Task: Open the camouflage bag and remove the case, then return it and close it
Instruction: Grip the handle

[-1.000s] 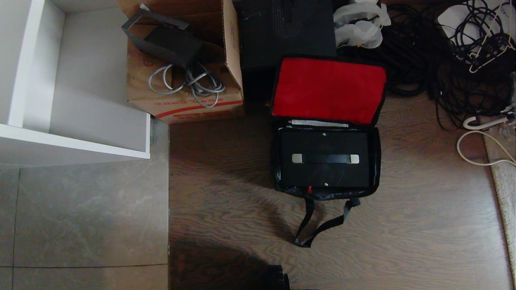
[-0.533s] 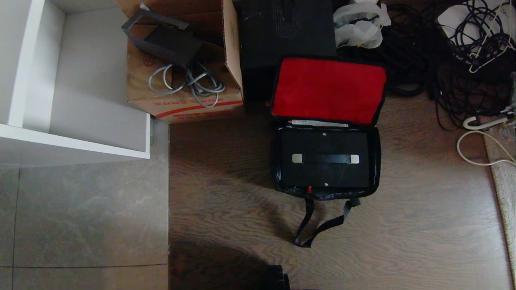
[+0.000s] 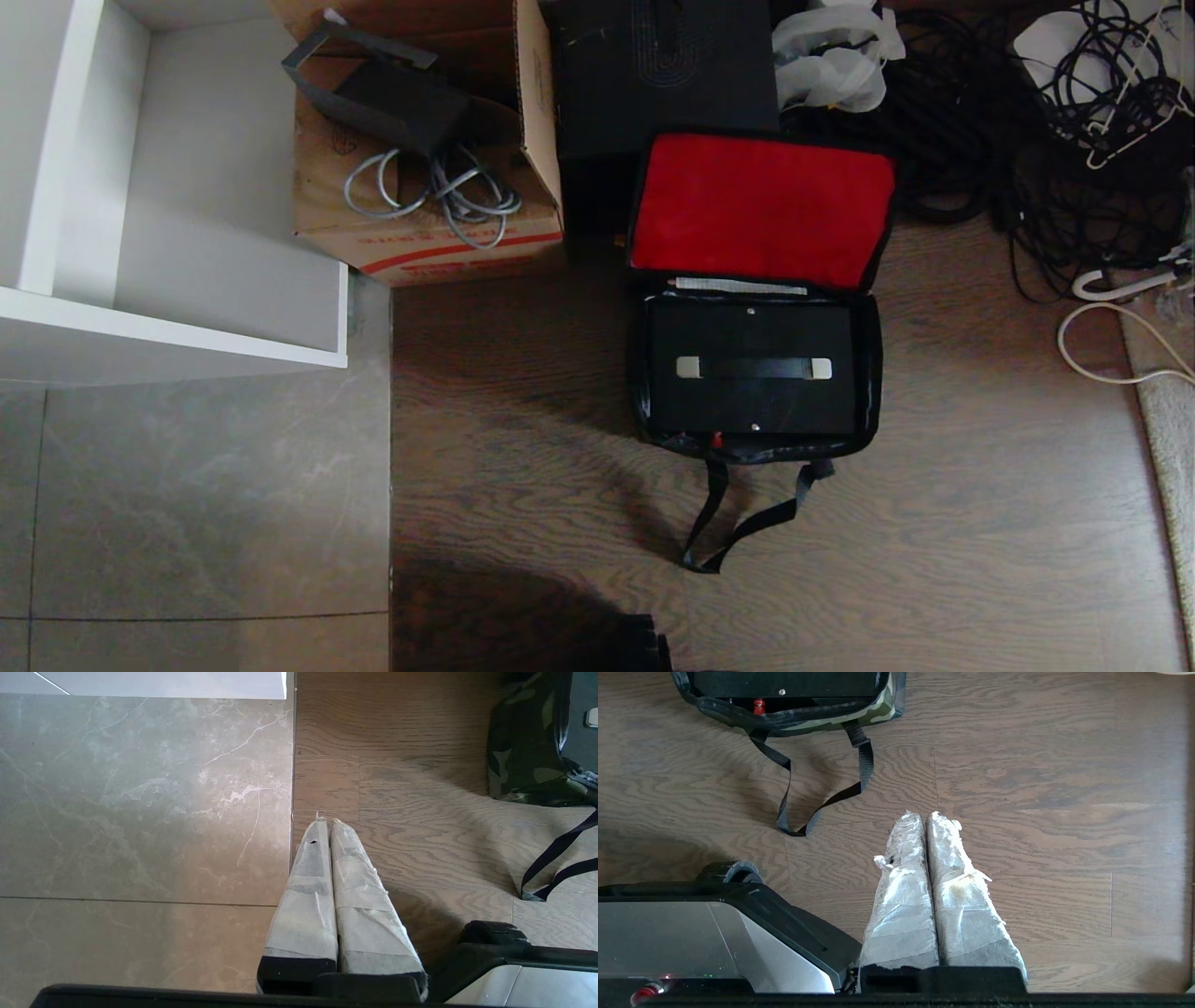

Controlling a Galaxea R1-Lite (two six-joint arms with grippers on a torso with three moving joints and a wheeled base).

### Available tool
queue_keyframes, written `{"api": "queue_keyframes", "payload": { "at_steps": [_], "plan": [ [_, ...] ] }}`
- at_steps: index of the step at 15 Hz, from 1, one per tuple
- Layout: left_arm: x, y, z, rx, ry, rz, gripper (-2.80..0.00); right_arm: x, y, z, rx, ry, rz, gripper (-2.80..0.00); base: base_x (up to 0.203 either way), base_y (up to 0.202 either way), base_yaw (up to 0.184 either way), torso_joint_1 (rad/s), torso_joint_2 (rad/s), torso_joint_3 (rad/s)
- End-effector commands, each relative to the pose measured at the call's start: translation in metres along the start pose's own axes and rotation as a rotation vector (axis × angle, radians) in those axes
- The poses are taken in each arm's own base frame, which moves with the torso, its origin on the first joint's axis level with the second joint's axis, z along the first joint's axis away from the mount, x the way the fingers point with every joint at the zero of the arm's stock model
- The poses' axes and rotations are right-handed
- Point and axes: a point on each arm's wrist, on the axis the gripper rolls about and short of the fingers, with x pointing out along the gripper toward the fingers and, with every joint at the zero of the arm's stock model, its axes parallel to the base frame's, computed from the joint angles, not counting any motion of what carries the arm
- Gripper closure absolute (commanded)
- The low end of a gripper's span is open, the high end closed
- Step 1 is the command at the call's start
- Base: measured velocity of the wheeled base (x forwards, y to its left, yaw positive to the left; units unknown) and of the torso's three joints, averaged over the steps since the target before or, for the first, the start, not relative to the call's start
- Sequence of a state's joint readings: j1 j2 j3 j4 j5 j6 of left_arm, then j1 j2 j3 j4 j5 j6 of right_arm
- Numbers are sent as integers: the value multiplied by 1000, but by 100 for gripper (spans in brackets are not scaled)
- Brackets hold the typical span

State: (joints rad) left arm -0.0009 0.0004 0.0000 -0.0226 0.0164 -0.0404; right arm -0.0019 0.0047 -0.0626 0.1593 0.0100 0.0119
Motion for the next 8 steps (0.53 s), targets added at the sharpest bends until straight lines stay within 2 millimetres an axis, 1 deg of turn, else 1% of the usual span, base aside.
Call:
{"api": "queue_keyframes", "payload": {
  "at_steps": [1,8],
  "plan": [
    [1,0,-3,-1,10,0,0,0,0,0,0,3,1,0,0,0,0,0,0,0],
    [1,0,-3,-1,10,1,0,0,0,0,1,3,1,0,0,0,0,0,0,0]
  ]
}}
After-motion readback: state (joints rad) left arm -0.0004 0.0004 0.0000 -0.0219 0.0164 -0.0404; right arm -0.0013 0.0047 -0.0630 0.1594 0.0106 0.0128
